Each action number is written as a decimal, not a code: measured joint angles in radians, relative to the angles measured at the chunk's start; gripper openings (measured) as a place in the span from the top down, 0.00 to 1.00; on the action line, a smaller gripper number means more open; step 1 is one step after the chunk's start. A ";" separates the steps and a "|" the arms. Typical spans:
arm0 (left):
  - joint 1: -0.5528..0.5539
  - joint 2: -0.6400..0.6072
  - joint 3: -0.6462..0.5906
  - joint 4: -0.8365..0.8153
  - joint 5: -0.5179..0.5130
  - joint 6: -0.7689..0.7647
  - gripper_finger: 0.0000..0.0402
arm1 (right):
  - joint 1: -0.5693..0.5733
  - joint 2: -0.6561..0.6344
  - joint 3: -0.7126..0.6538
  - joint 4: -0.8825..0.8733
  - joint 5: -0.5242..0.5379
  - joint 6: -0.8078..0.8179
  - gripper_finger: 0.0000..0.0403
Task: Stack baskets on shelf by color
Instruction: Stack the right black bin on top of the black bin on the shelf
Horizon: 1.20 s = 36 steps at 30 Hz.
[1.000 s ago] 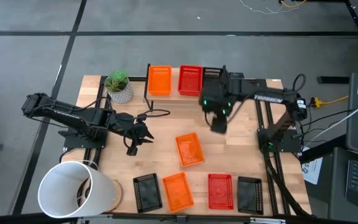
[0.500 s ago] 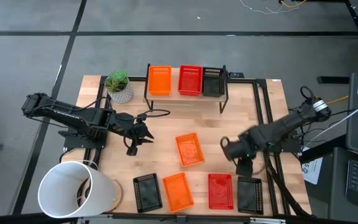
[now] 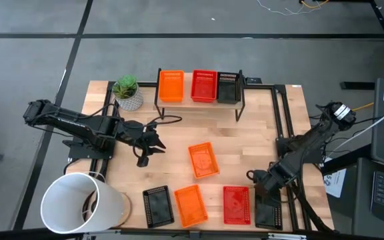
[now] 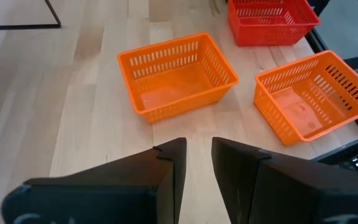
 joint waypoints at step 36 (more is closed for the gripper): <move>0.001 0.000 0.000 -0.002 -0.055 0.010 0.83 | -0.024 0.000 0.586 -0.665 0.739 -0.168 1.00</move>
